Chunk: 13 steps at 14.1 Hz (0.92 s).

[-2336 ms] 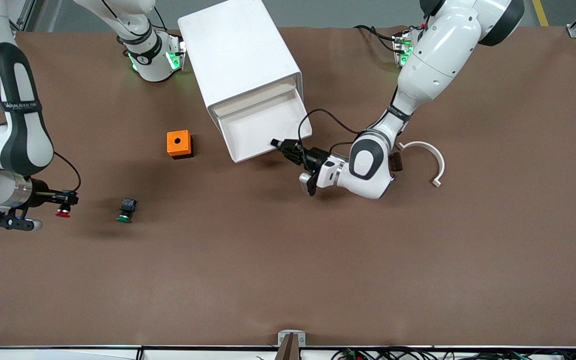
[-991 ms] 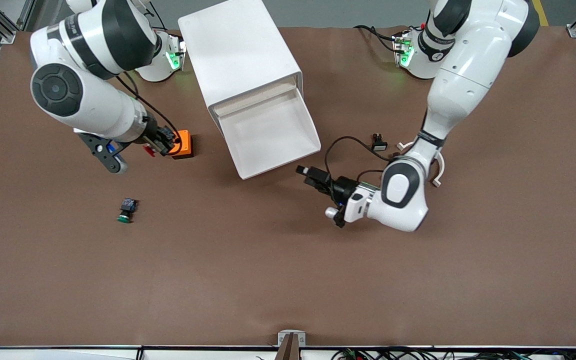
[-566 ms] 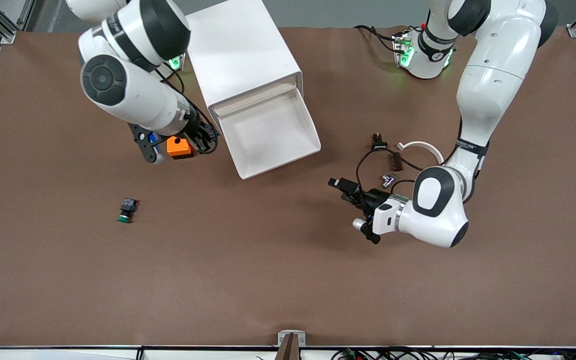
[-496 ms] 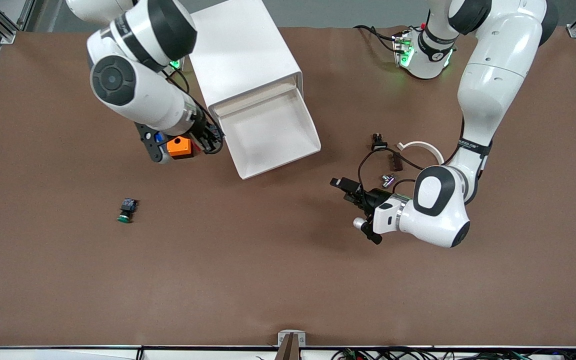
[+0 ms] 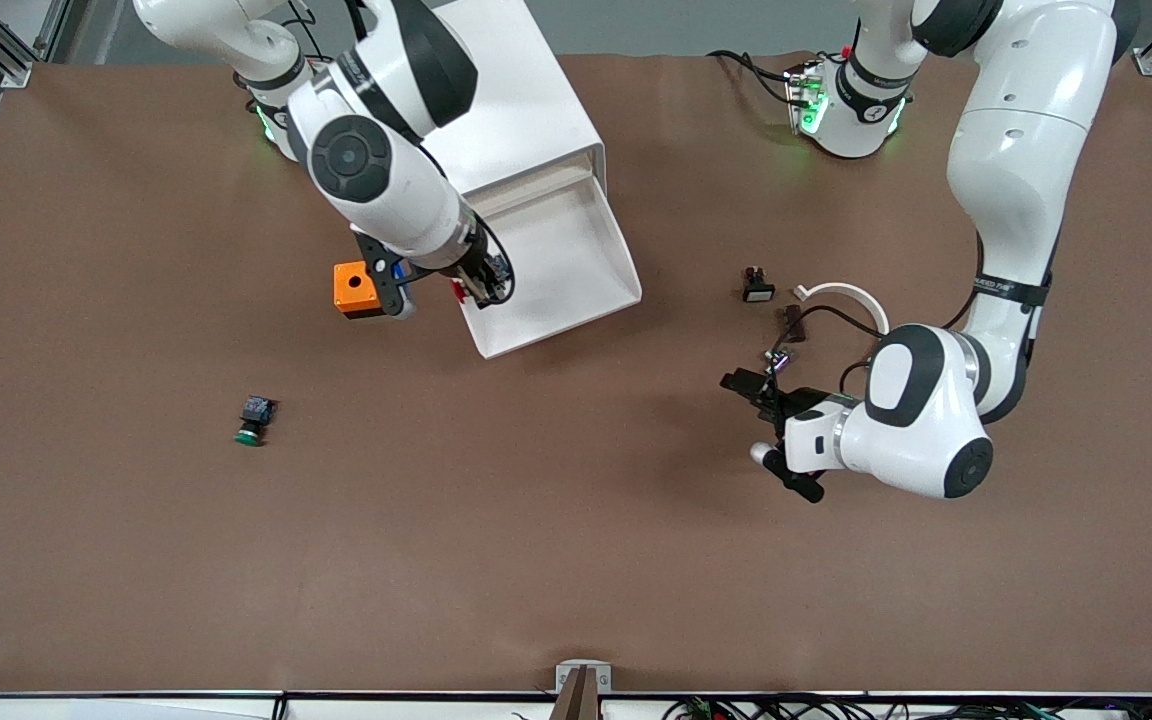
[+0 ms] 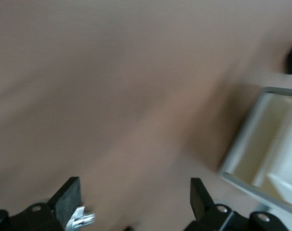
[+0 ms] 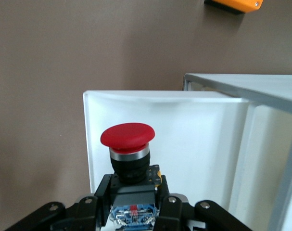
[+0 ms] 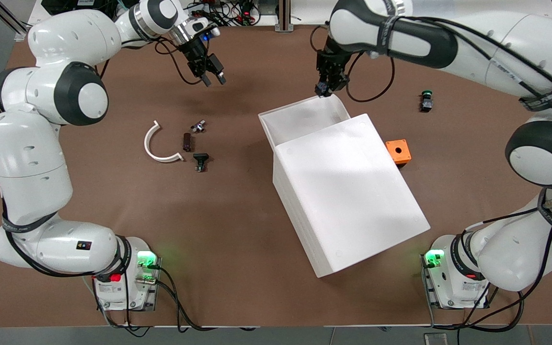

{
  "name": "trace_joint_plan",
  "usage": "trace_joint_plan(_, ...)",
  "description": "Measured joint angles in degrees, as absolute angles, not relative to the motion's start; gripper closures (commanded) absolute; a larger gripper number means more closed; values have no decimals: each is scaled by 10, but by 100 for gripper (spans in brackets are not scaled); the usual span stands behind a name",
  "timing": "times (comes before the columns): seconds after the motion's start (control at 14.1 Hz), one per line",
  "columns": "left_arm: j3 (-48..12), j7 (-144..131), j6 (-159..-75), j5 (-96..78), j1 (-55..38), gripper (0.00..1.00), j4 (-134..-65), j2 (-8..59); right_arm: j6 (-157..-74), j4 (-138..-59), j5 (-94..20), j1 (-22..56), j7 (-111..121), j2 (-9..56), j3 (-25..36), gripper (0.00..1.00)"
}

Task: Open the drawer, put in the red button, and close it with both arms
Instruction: 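Carry the red button with the right gripper over the open drawer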

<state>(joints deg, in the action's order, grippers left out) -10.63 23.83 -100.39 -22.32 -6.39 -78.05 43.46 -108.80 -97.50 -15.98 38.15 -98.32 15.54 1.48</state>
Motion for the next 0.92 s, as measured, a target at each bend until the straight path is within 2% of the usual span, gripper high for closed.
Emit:
trace_joint_plan(0.35, -110, 127, -1040, -60, -81, 0, -778, 413, -1143, -979, -160, 418, -1007, 209, 15, 70)
trace_joint_plan(0.71, -111, -45, -1056, -6, -115, 0, -778, 401, -1185, -990, -160, 430, -1019, 232, 15, 70)
trace_joint_plan(0.85, -111, -107, -1057, 11, -128, 0, -780, 401, -1185, -990, -160, 431, -1020, 233, 15, 67)
trace_joint_plan(0.92, -111, -137, -1057, 22, -136, 0, -781, 401, -1185, -990, -160, 431, -1020, 233, 15, 61)
